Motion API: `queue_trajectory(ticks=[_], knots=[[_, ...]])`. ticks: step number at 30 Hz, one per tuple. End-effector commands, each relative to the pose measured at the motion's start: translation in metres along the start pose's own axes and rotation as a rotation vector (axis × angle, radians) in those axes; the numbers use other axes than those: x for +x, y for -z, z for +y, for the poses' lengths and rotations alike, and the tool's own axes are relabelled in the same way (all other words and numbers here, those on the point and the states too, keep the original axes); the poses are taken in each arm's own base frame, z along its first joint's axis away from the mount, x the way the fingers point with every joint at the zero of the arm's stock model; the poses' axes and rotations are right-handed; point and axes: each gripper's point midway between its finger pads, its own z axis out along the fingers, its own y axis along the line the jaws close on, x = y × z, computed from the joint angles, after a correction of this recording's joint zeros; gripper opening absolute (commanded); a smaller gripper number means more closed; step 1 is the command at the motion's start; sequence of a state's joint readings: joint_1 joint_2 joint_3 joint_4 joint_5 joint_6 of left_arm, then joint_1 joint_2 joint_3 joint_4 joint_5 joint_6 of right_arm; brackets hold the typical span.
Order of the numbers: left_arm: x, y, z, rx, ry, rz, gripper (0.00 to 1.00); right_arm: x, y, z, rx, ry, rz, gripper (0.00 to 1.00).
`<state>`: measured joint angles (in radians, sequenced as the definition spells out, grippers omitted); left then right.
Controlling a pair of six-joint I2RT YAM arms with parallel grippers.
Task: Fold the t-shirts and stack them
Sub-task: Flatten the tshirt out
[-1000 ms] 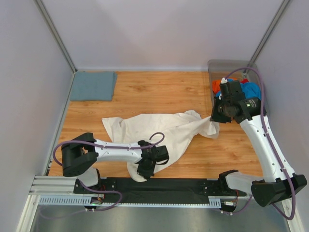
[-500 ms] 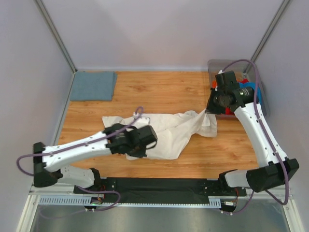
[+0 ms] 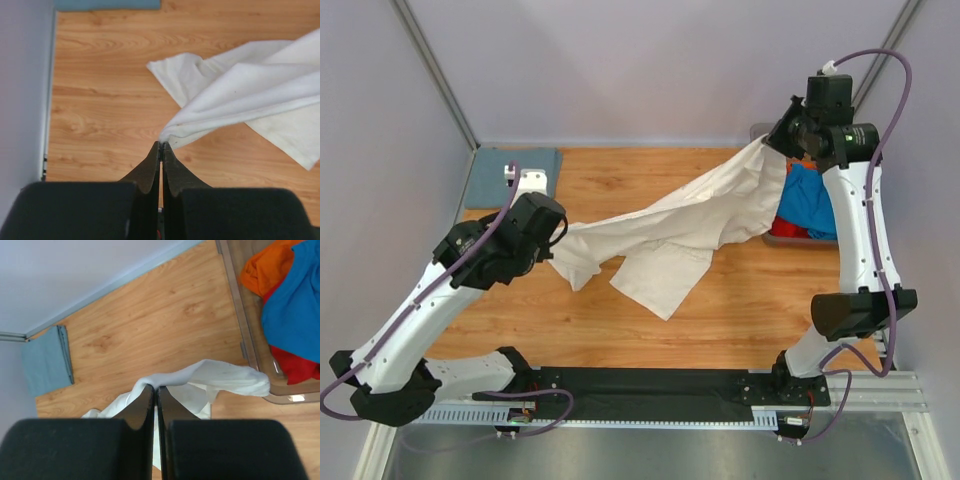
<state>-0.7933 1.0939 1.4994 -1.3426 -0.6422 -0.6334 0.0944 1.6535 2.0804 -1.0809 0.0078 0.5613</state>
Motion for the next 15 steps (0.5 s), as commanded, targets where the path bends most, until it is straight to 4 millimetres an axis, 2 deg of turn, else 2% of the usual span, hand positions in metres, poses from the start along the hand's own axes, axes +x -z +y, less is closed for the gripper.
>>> queue_trajectory(ticks=[1, 3, 4, 6, 7, 8, 9, 10, 11, 12, 14, 15], knots=[[-0.054, 0.013, 0.034, -0.152, -0.044, -0.188, 0.00, -0.041, 0.022, 0.035, -0.136, -0.013, -0.148, 0.00], [-0.077, 0.020, 0.043, -0.186, -0.048, -0.268, 0.00, -0.051, 0.036, 0.045, -0.189, -0.001, -0.192, 0.00], [-0.097, 0.029, 0.041, -0.167, 0.001, -0.343, 0.00, -0.060, 0.042, 0.053, -0.224, 0.005, -0.234, 0.00], [-0.118, 0.040, 0.047, -0.184, -0.052, -0.421, 0.00, -0.072, 0.060, 0.064, -0.283, 0.029, -0.290, 0.00], [-0.139, 0.050, 0.047, -0.172, -0.024, -0.504, 0.00, -0.082, 0.069, 0.072, -0.317, 0.050, -0.338, 0.00], [-0.148, 0.056, 0.051, -0.192, -0.095, -0.538, 0.00, -0.088, 0.078, 0.077, -0.347, 0.063, -0.366, 0.00], [-0.159, 0.063, 0.054, -0.199, -0.128, -0.579, 0.00, -0.093, 0.094, 0.082, -0.377, 0.074, -0.403, 0.00], [-0.175, 0.078, 0.058, -0.194, -0.091, -0.660, 0.00, -0.102, 0.107, 0.088, -0.409, 0.089, -0.456, 0.00], [-0.183, 0.087, 0.064, -0.210, -0.091, -0.695, 0.00, -0.106, 0.118, 0.093, -0.437, 0.098, -0.486, 0.00], [-0.194, 0.101, 0.076, -0.259, -0.103, -0.743, 0.00, -0.109, 0.138, 0.093, -0.459, 0.105, -0.529, 0.00], [-0.202, 0.124, 0.095, -0.290, -0.075, -0.804, 0.00, -0.120, 0.168, 0.100, -0.513, 0.124, -0.626, 0.00], [-0.208, 0.143, 0.109, -0.308, -0.041, -0.856, 0.00, -0.125, 0.194, 0.104, -0.555, 0.132, -0.689, 0.00]])
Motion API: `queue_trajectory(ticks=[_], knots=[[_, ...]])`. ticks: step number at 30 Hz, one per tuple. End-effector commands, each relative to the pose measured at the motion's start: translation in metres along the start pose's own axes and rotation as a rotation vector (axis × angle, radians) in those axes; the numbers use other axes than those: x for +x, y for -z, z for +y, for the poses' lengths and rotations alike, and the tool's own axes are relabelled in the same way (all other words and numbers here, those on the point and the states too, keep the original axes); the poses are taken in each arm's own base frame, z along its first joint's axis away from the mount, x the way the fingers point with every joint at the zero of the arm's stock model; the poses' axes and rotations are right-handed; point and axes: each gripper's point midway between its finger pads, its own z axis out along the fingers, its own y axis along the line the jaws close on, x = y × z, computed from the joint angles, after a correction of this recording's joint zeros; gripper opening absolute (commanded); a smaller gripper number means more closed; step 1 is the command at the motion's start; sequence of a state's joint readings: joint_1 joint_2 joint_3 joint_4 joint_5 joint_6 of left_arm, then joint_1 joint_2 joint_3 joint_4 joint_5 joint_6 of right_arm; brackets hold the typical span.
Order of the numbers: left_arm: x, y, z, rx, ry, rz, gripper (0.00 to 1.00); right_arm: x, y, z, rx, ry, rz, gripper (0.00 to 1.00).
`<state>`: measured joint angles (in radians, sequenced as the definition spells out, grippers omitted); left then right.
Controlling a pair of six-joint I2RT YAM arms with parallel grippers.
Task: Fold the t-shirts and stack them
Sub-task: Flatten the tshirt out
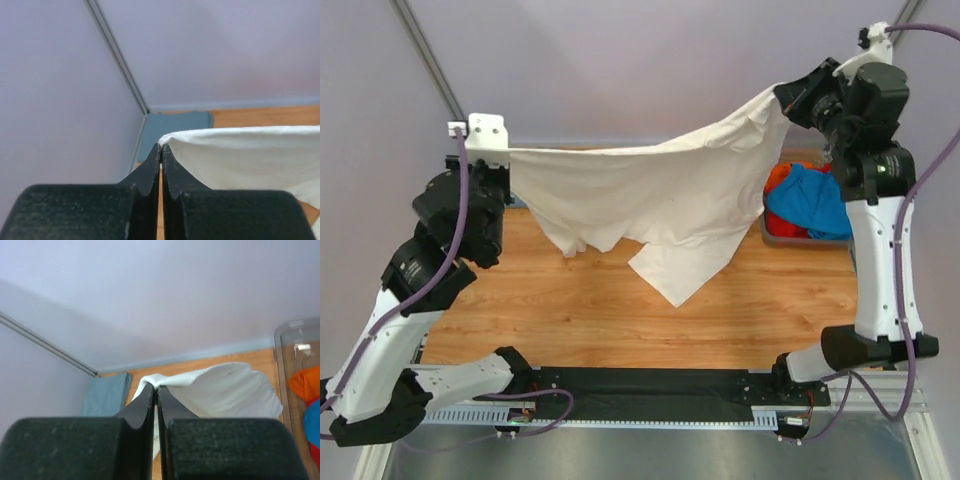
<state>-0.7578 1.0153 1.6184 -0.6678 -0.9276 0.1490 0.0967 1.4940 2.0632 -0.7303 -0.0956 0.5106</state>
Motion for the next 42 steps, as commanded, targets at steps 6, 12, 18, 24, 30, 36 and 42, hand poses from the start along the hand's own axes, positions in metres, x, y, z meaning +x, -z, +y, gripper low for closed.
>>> queue_trajectory(ticks=[6, 12, 18, 24, 30, 36, 42], knots=[[-0.106, 0.066, 0.105, -0.037, 0.158, -0.403, 0.00, -0.123, 0.167, 0.099, -0.367, 0.124, -0.562, 0.00], [-0.135, 0.130, 0.126, 0.233, 0.211, -0.603, 0.00, -0.136, 0.275, 0.120, -0.463, 0.181, -0.740, 0.00], [-0.146, 0.186, 0.155, 0.364, 0.344, -0.776, 0.00, -0.137, 0.344, 0.136, -0.560, 0.199, -0.841, 0.00], [-0.119, 0.133, 0.079, 0.439, 0.250, -0.553, 0.00, -0.124, 0.308, 0.132, -0.563, 0.183, -0.745, 0.00], [-0.023, 0.040, -0.029, 0.391, 0.043, -0.192, 0.00, -0.081, 0.202, 0.107, -0.530, 0.109, -0.531, 0.00], [0.082, -0.045, -0.041, 0.112, -0.102, 0.122, 0.00, -0.003, 0.064, 0.063, -0.454, 0.051, -0.266, 0.00], [0.165, -0.125, -0.032, 0.023, -0.175, 0.413, 0.00, 0.076, -0.061, 0.014, -0.353, 0.059, -0.037, 0.00]])
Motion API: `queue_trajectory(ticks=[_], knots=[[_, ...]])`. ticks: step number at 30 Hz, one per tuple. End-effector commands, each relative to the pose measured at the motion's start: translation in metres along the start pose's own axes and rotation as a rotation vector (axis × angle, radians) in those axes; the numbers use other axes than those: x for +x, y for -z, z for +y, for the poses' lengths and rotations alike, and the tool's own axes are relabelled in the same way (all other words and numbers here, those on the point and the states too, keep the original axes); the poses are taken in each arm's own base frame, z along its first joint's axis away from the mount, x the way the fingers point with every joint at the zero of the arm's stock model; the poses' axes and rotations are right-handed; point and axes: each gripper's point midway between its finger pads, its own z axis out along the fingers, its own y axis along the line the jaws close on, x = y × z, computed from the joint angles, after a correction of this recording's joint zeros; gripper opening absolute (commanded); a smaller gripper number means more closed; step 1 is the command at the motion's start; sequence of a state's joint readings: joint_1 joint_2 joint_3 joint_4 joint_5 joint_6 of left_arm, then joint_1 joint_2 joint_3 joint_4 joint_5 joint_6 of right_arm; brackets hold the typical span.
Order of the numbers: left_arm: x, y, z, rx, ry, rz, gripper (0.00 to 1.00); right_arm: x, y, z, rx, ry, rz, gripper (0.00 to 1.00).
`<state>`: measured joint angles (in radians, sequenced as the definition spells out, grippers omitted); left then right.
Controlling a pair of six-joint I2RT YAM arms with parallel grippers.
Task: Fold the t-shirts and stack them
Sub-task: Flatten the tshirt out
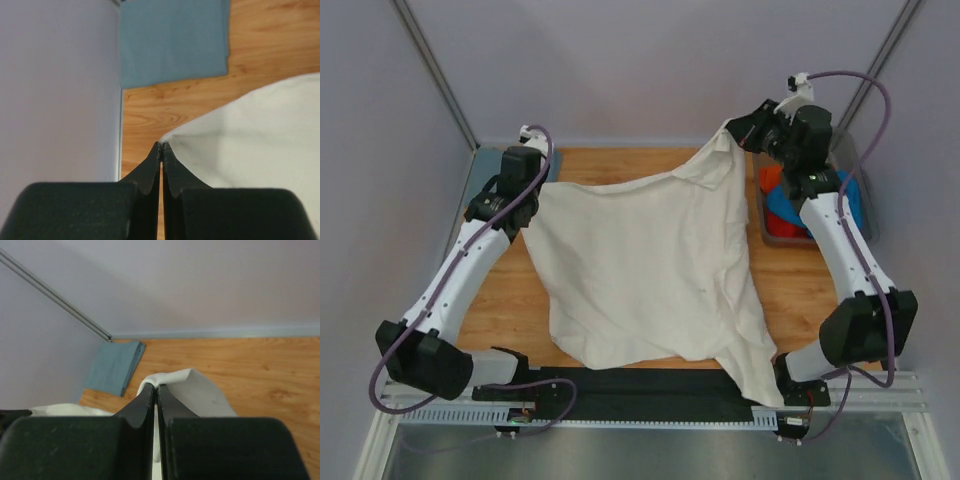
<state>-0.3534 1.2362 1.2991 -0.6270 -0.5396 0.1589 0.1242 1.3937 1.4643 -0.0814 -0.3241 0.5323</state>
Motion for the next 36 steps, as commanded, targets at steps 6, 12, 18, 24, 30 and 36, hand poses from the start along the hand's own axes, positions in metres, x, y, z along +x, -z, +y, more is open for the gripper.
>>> queue_trajectory(ticks=[6, 12, 18, 24, 30, 36], knots=[[0.015, -0.106, 0.003, -0.081, -0.075, 0.237, 0.00, 0.047, -0.095, -0.060, 0.012, 0.050, 0.090, 0.00], [0.030, -0.159, -0.009, -0.108, -0.128, 0.329, 0.00, 0.105, -0.139, -0.105, 0.039, -0.001, 0.231, 0.00], [0.032, -0.177, 0.006, -0.180, -0.075, 0.352, 0.00, 0.120, -0.157, -0.122, 0.065, -0.024, 0.268, 0.00], [0.037, -0.176, 0.031, -0.272, 0.017, 0.356, 0.00, 0.127, -0.157, -0.125, 0.084, -0.035, 0.304, 0.00], [0.045, -0.189, 0.051, -0.298, 0.092, 0.423, 0.05, 0.131, -0.170, -0.158, 0.258, -0.043, 0.362, 0.23], [0.046, -0.139, 0.055, -0.263, 0.271, 0.450, 1.00, 0.141, -0.094, -0.174, 0.610, -0.073, 0.583, 0.79]])
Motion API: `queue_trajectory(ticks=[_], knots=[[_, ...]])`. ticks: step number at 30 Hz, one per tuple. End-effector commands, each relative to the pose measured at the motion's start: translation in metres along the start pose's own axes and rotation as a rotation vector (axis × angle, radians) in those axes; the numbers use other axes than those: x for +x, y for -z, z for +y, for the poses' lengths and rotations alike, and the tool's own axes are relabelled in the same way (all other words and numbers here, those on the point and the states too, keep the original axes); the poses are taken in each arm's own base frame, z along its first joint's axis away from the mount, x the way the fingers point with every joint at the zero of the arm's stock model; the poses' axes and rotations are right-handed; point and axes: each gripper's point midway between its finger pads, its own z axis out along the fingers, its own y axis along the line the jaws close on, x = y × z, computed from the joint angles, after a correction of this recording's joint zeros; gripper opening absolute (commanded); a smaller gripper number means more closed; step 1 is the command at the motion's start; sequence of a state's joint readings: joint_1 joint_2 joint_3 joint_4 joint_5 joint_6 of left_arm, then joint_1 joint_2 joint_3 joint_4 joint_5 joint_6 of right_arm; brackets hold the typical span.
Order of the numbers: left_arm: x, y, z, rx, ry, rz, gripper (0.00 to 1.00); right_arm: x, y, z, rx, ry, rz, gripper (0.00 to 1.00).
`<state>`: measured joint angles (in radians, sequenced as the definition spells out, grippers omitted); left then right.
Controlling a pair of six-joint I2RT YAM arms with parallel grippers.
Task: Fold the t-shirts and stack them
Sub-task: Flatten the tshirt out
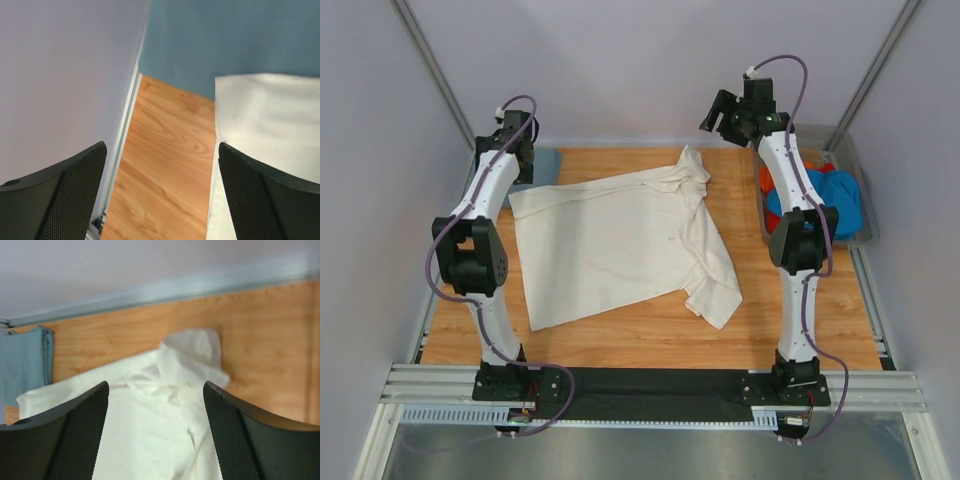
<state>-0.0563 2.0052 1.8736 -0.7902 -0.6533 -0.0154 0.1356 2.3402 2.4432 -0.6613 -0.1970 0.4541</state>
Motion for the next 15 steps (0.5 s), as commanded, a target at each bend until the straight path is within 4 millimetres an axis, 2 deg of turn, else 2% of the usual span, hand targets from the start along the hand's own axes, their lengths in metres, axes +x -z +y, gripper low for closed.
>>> queue_trajectory(ticks=[1, 2, 3, 4, 5, 6, 7, 8, 9, 10, 11, 12, 13, 15], knots=[[0.033, 0.055, 0.023, 0.069, 0.141, 0.043, 1.00, 0.055, 0.062, -0.036, 0.270, -0.045, 0.222, 0.80], [0.045, 0.064, 0.021, 0.101, 0.172, 0.057, 0.99, 0.064, 0.074, -0.039, 0.287, -0.053, 0.244, 0.81], [0.059, 0.074, 0.011, 0.183, 0.193, 0.076, 0.98, 0.091, 0.098, -0.045, 0.339, -0.047, 0.296, 0.81], [0.088, 0.089, 0.010, 0.213, 0.257, 0.109, 0.95, 0.102, 0.110, -0.045, 0.356, -0.041, 0.315, 0.81], [0.104, 0.097, 0.006, 0.248, 0.287, 0.130, 0.92, 0.102, 0.136, -0.040, 0.374, -0.022, 0.287, 0.82], [0.121, 0.108, -0.005, 0.325, 0.311, 0.158, 0.87, 0.136, 0.144, -0.045, 0.401, -0.008, 0.362, 0.81], [0.154, 0.119, -0.009, 0.343, 0.386, 0.202, 0.78, 0.150, 0.154, -0.046, 0.410, -0.008, 0.385, 0.79], [0.171, 0.125, -0.014, 0.366, 0.427, 0.224, 0.71, 0.153, 0.173, -0.033, 0.364, -0.020, 0.380, 0.76], [0.187, 0.133, -0.025, 0.422, 0.475, 0.258, 0.61, 0.164, 0.181, -0.031, 0.363, -0.020, 0.394, 0.71], [0.218, 0.140, -0.029, 0.435, 0.511, 0.299, 0.55, 0.192, 0.190, -0.042, 0.394, -0.029, 0.453, 0.68], [0.231, 0.144, -0.034, 0.431, 0.609, 0.341, 0.55, 0.197, 0.206, -0.027, 0.333, -0.037, 0.452, 0.66], [0.249, 0.147, -0.033, 0.409, 0.639, 0.380, 0.55, 0.206, 0.212, -0.028, 0.331, -0.039, 0.462, 0.63], [0.272, 0.148, -0.035, 0.393, 0.676, 0.400, 0.63, 0.212, 0.219, -0.028, 0.328, -0.037, 0.462, 0.63], [0.290, 0.148, -0.039, 0.359, 0.782, 0.452, 0.71, 0.233, 0.237, -0.027, 0.313, -0.037, 0.484, 0.63]])
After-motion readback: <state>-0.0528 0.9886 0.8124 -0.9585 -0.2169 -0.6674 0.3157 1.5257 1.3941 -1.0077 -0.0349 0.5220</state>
